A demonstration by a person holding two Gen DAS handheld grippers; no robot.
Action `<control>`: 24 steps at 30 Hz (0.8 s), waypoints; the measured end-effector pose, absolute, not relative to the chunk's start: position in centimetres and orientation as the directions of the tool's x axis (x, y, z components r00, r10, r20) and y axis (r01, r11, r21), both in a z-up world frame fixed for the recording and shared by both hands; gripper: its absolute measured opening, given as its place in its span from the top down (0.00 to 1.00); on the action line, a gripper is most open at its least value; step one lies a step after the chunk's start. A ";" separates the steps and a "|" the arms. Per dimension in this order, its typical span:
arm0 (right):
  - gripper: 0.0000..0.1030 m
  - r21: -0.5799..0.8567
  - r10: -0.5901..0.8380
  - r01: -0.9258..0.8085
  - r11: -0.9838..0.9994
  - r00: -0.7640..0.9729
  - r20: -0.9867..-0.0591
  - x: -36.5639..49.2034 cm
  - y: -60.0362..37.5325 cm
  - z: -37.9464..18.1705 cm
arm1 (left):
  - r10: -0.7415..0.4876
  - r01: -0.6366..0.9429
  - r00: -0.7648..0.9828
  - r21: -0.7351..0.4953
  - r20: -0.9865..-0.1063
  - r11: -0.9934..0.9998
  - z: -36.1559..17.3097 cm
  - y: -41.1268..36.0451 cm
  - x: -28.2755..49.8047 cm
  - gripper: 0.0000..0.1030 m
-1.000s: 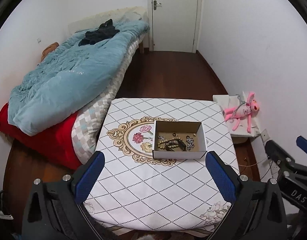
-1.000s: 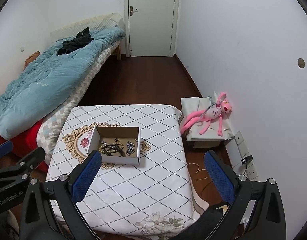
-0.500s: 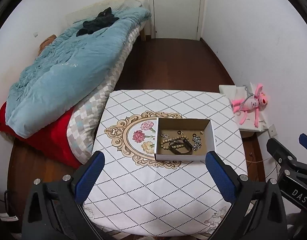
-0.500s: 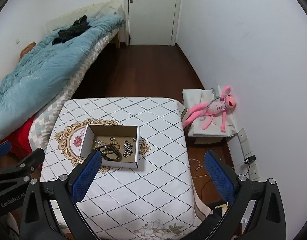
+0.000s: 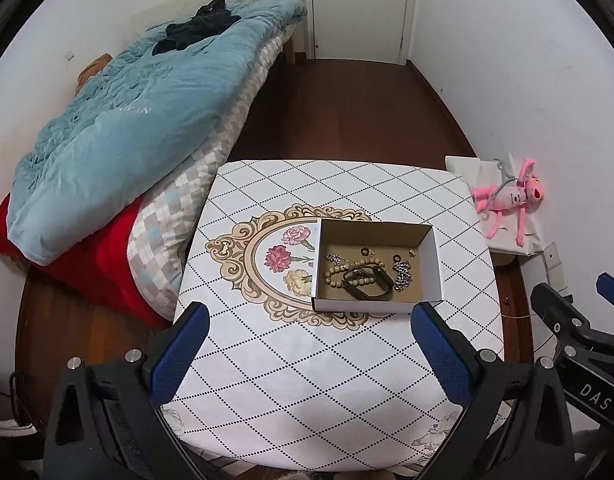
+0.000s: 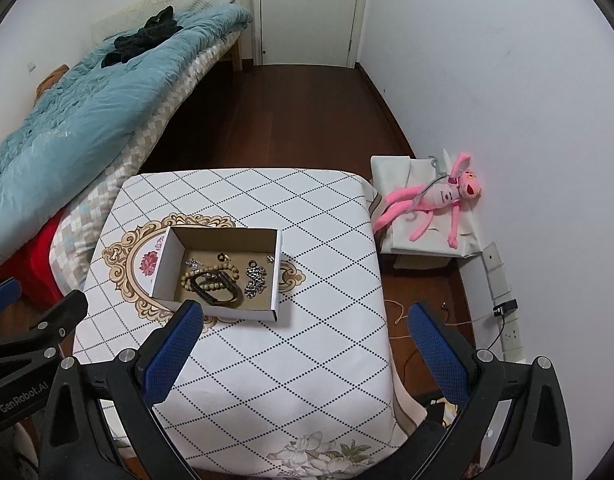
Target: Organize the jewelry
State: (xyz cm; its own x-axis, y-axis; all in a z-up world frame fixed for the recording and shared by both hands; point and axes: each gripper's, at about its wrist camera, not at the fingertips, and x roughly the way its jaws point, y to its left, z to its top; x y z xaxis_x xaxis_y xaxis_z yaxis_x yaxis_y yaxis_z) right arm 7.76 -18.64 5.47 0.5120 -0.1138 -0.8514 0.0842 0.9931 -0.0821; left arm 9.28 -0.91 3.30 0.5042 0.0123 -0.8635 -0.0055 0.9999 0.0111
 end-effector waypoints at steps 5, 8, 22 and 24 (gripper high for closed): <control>0.00 -0.083 -0.113 0.082 0.993 0.506 -0.855 7.8 -18.5 5.3 | 0.019 -0.014 0.505 0.014 -0.863 1.000 3.2 -0.7 9.4 0.00; 0.00 -0.082 -0.111 0.079 0.993 0.503 -0.857 7.8 -18.5 5.2 | 0.022 -0.017 0.502 0.016 -0.865 1.000 3.1 -0.5 9.4 0.00; 0.00 -0.087 -0.111 0.071 0.994 0.494 -0.862 7.6 -18.4 5.0 | 0.035 -0.024 0.496 0.027 -0.868 0.999 2.7 -0.2 9.3 0.00; 0.00 -0.085 -0.109 0.070 0.994 0.491 -0.864 7.6 -18.4 5.0 | 0.035 -0.022 0.496 0.027 -0.867 0.999 2.6 -0.2 9.2 0.00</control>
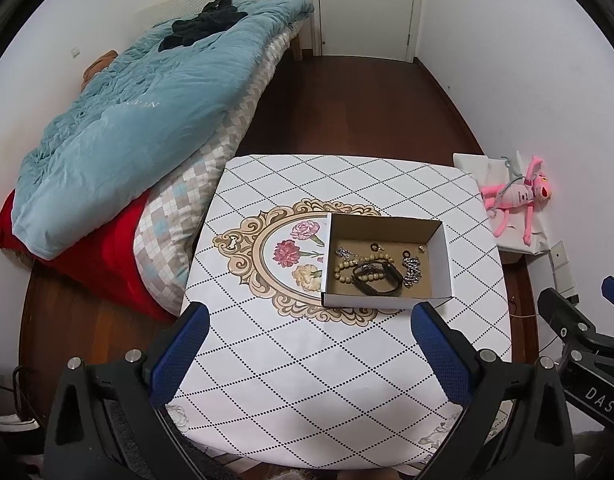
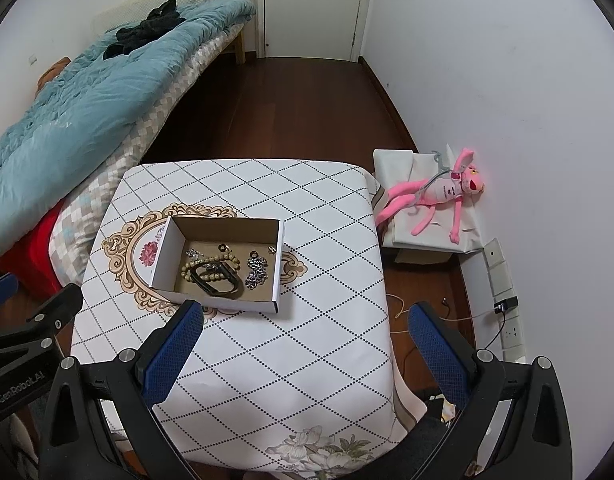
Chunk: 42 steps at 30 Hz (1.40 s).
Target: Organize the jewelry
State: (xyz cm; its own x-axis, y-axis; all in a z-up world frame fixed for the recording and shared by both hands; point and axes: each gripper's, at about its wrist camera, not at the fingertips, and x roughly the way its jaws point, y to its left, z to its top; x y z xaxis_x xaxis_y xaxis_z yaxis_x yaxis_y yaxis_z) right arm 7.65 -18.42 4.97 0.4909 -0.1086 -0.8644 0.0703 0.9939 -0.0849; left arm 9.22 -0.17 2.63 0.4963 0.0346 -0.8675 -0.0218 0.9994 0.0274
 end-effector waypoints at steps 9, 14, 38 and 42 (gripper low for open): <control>0.00 -0.085 -0.109 0.070 0.994 0.490 -0.865 7.7 -18.5 4.9 | 0.027 -0.012 0.502 0.024 -0.865 1.000 2.7 -0.4 9.0 0.00; 0.00 -0.087 -0.110 0.070 0.994 0.490 -0.865 7.7 -18.5 5.0 | 0.026 -0.011 0.506 0.023 -0.862 1.000 2.9 -0.6 9.0 0.00; 0.00 -0.088 -0.111 0.070 0.994 0.488 -0.866 7.7 -18.6 5.0 | 0.025 -0.009 0.505 0.023 -0.863 1.000 2.9 -0.6 9.0 0.00; 0.00 -0.086 -0.109 0.070 0.994 0.489 -0.866 7.7 -18.6 5.0 | 0.024 -0.010 0.505 0.022 -0.863 1.000 2.9 -0.6 9.0 0.00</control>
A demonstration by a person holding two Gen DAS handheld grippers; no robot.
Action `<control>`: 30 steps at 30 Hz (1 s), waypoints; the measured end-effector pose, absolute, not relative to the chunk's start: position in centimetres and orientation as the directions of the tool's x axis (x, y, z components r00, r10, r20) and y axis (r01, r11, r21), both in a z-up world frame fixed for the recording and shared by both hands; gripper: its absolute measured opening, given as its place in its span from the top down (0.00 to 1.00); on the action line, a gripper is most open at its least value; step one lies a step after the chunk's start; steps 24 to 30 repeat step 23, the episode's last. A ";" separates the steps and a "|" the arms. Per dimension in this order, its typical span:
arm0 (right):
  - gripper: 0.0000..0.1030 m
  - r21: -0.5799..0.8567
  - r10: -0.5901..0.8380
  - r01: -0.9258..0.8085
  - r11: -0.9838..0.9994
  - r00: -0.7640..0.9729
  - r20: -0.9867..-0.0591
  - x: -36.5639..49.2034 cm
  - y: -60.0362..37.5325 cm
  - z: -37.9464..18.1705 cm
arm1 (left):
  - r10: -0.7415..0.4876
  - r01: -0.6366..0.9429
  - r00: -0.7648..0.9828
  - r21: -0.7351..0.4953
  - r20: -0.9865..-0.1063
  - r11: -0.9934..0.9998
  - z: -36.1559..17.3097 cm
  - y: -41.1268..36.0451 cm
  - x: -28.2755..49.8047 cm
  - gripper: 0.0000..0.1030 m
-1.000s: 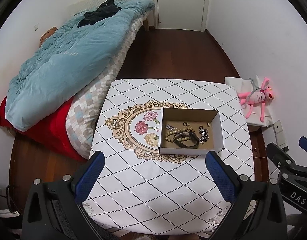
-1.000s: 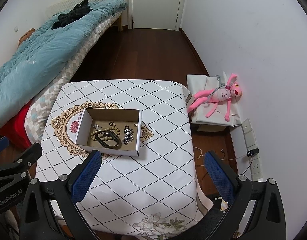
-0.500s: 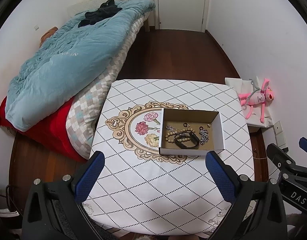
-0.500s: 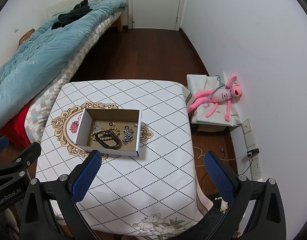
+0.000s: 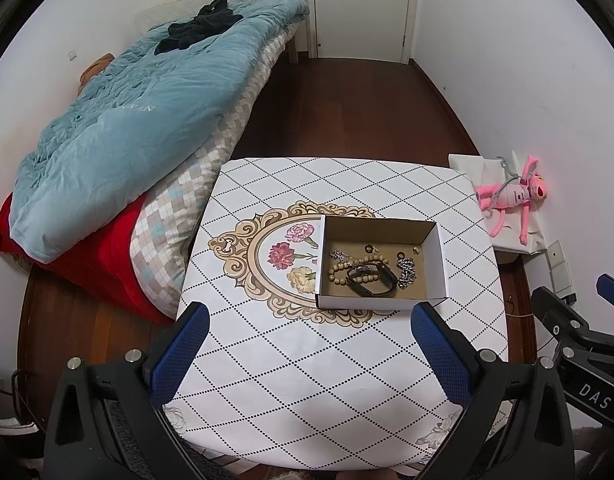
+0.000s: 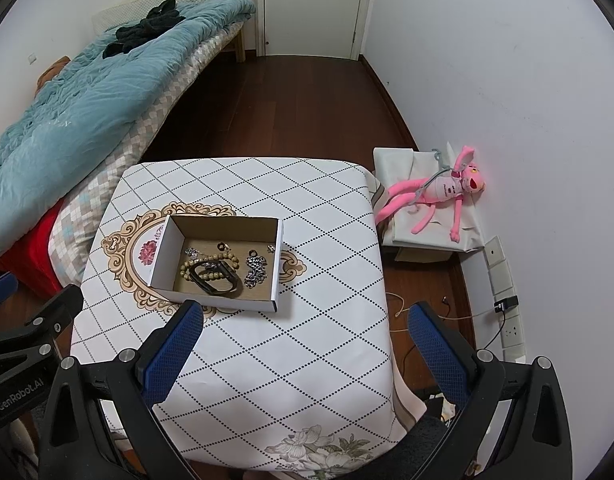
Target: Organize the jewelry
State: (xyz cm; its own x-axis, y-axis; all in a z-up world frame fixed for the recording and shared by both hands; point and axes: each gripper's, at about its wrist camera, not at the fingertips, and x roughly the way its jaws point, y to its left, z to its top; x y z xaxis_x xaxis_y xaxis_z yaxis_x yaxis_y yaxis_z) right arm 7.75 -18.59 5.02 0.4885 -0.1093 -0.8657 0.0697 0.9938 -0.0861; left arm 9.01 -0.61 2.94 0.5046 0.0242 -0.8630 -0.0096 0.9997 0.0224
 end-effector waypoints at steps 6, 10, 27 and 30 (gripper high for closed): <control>0.00 -0.088 -0.111 0.070 0.994 0.487 -0.866 7.8 -18.6 5.0 | 0.022 -0.009 0.504 0.020 -0.863 1.000 2.9 -0.6 9.0 0.00; 0.00 -0.087 -0.110 0.070 0.994 0.487 -0.866 7.7 -18.6 5.1 | 0.023 -0.009 0.505 0.022 -0.863 1.000 2.9 -0.6 9.0 0.00; 0.00 -0.091 -0.114 0.070 0.993 0.487 -0.866 7.8 -18.6 5.1 | 0.017 -0.011 0.509 0.013 -0.861 1.000 3.1 -0.8 9.0 0.00; 0.00 -0.091 -0.114 0.070 0.993 0.487 -0.866 7.8 -18.6 5.1 | 0.017 -0.011 0.509 0.013 -0.861 1.000 3.1 -0.8 9.0 0.00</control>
